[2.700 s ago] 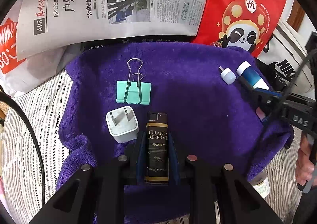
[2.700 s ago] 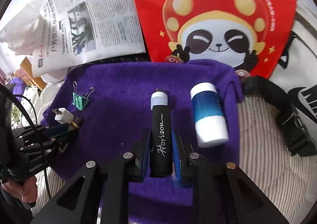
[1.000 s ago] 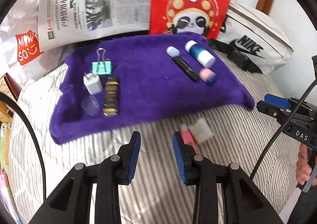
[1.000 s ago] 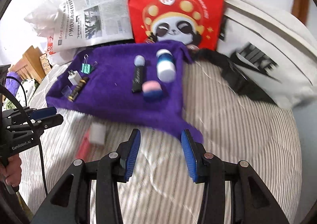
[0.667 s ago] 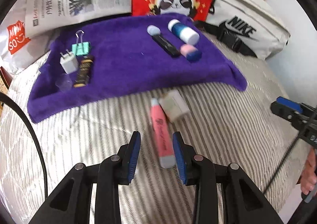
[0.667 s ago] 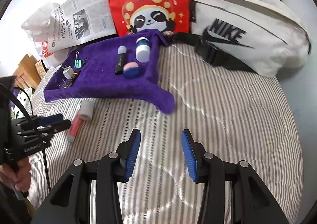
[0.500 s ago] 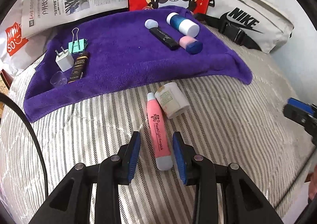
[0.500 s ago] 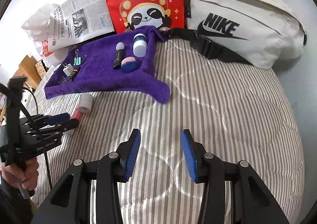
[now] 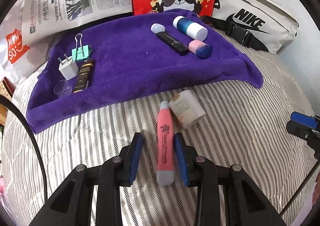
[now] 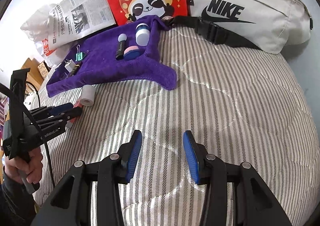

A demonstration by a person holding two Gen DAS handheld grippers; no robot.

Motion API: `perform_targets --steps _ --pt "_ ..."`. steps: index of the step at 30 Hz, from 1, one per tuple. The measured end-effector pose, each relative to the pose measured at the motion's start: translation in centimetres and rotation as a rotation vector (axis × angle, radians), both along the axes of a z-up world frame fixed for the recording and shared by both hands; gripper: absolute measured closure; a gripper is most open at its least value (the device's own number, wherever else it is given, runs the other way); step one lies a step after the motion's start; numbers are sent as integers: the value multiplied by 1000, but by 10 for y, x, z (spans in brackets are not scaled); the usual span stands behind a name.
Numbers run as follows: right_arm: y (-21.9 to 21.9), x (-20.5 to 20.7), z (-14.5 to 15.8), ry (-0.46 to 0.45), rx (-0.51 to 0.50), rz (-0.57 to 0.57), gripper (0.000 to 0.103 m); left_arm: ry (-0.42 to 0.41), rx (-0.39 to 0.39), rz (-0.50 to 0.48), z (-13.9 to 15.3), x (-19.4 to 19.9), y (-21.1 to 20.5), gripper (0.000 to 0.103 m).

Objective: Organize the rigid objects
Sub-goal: 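Grasp the pink highlighter with the left gripper while the right grasps the white cylindrical jar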

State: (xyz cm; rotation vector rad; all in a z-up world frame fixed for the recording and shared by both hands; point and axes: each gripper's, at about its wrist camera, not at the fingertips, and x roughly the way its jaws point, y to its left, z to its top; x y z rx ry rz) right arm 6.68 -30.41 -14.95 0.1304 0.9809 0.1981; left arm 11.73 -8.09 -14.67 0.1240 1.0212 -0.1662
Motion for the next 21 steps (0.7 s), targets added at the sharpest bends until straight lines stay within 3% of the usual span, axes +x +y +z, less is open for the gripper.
perform_targets --steps 1,7,10,15,21 --pt "1 1 0 1 -1 0 60 2 -15 -13 0 0 -1 86" --pt "17 5 -2 4 1 20 60 -20 -3 -32 1 -5 6 87" --pt "38 8 0 -9 -31 66 60 -36 33 25 4 -9 32 87" --pt "71 16 4 -32 -40 133 60 -34 11 129 7 -19 97 87" --pt "112 30 6 -57 -24 181 60 -55 -2 228 5 -35 146 86"
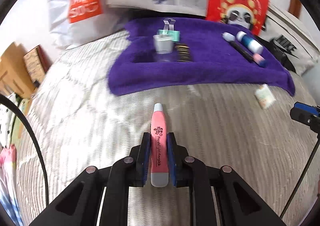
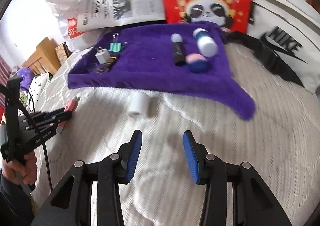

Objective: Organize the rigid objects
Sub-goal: 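Grasp the pink highlighter with the left gripper while the right grasps the white cylindrical jar, then carry the pink highlighter toward the towel with the left gripper while the right holds the white jar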

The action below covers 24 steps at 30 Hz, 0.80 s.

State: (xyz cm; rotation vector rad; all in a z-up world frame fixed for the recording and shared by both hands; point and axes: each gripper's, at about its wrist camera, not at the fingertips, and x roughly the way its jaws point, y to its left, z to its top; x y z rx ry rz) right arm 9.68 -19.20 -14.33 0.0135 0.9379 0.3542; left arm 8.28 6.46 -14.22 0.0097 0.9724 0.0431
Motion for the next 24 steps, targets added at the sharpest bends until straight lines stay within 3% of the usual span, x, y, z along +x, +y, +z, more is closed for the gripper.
perform_targets --steps 12,14,15,24 --pt "50 41 -23 19 -78 -7 60 -47 -36 -9 -2 -8 3 86" --pt "57 41 -25 -26 -118 4 65 -49 -43 -4 -2 -8 4 86" --pt "59 41 -26 -34 -136 15 74 -48 -43 -4 -2 -8 4 86" --pt "21 1 -15 -100 -180 -4 74 -91 -27 -4 -5 -14 2 86"
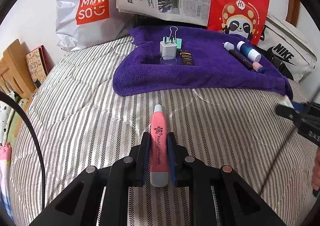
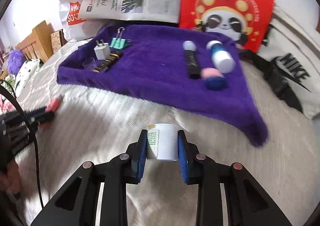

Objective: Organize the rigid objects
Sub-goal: 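Carry the pink highlighter toward the towel with the left gripper while the right holds the white jar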

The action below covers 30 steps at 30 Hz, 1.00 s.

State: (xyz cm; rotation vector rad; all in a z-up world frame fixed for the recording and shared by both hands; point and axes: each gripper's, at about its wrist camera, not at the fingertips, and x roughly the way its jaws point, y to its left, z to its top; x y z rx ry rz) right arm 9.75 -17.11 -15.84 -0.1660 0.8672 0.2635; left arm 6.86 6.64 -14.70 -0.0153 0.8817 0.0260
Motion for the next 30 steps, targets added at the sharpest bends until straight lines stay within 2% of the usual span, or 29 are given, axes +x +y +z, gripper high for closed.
perform_targets --steps 4,7,19,26,30 --pt "-19 -13 -13 14 18 -17 74 -1 -3 5 0 1 0 86" --pt "-24 -17 -18 -17 59 -36 74 -1 -5 5 0 1 0 86" --pt "-23 -19 -21 -39 58 -42 74 -5 -16 5 -1 1 1 86" --pt "-23 -19 -21 -41 56 -42 74 -11 -51 5 -2 1 5 86" --pt "-23 -19 -21 -42 53 -42 74 -10 -41 5 -2 2 4 86"
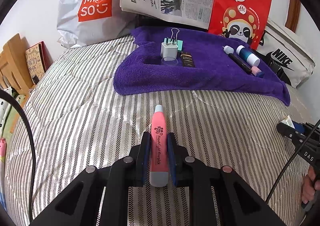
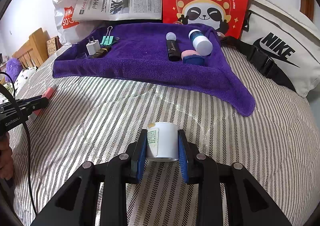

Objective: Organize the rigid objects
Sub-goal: 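Carry the pink highlighter toward the towel with the left gripper while the right holds the white jar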

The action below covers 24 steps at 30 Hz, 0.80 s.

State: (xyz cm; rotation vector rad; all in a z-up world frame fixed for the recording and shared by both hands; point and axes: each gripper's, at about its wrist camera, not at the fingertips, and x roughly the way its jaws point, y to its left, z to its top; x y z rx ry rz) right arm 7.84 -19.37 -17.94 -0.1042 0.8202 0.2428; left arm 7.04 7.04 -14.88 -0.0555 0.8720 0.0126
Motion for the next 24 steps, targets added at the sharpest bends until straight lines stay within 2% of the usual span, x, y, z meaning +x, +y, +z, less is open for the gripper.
perform_targets --steps 24 --pt "0 0 0 -2 -1 0 74 -1 37 1 -2 -1 -6 86"
